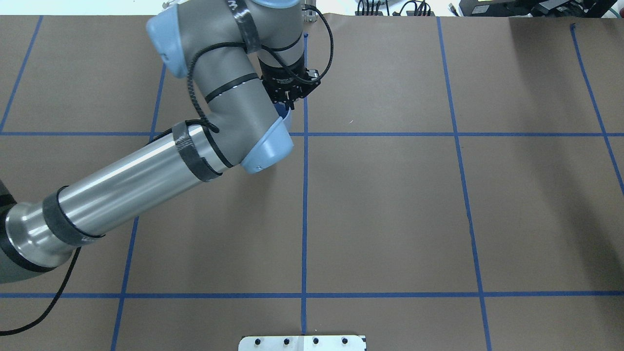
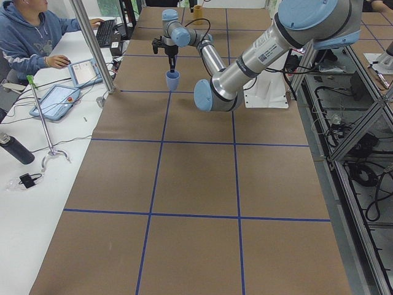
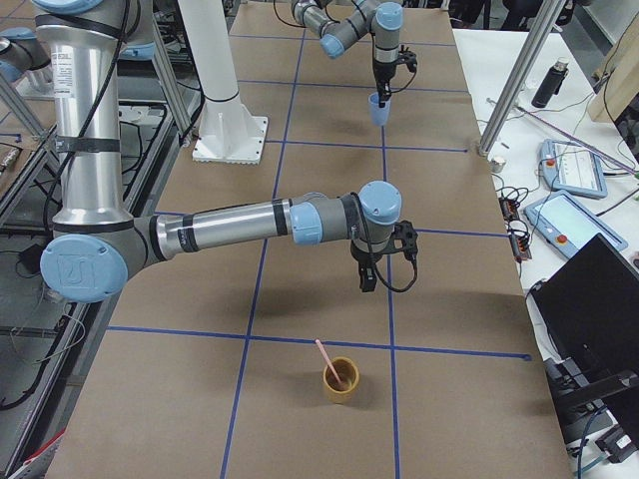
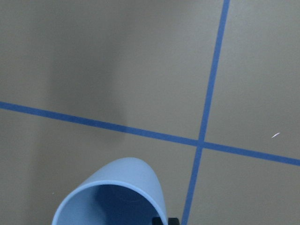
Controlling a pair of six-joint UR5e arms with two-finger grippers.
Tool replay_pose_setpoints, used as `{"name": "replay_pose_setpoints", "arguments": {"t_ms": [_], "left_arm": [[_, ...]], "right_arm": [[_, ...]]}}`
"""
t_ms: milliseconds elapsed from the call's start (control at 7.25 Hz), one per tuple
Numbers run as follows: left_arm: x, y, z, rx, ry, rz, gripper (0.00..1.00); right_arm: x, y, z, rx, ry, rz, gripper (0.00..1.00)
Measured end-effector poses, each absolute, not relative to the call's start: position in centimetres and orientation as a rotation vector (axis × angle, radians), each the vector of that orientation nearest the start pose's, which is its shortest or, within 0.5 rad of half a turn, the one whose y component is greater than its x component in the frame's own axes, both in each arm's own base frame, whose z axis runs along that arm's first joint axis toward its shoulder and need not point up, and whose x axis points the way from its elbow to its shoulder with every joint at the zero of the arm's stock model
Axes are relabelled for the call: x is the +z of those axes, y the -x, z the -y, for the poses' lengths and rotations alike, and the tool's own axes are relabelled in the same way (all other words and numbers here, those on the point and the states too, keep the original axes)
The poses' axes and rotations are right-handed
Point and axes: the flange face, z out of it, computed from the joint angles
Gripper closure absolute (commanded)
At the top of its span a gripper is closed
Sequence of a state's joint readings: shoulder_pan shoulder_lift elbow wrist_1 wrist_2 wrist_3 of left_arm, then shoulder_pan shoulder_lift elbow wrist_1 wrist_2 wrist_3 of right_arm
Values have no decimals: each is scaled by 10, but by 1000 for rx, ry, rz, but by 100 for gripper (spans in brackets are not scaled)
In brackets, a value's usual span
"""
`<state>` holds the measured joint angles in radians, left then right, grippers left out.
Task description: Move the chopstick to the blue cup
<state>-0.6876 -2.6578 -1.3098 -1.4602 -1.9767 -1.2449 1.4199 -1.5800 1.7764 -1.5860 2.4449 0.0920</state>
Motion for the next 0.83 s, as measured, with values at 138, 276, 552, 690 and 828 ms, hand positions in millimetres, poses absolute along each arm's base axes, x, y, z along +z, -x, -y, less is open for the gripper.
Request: {"name": "replay_pose_setpoints", "arguments": {"t_ms": [138, 276, 552, 690, 828], "left_arm": [[81, -564, 560, -183, -18, -802, 100], [86, -580, 556, -173, -35, -804, 100], [91, -597, 551, -161, -39, -801, 100], [90, -599, 550, -161, -38, -802, 100], [89, -599, 549, -161, -38, -802, 100]], "right_arm": [[556, 18, 493, -135, -61, 886, 0], [557, 19, 493, -136, -59, 886, 0], [557, 20, 493, -139, -57, 886, 0], [558, 21, 493, -139, -55, 886, 0], [560, 21, 492, -138, -52, 886, 0]]}}
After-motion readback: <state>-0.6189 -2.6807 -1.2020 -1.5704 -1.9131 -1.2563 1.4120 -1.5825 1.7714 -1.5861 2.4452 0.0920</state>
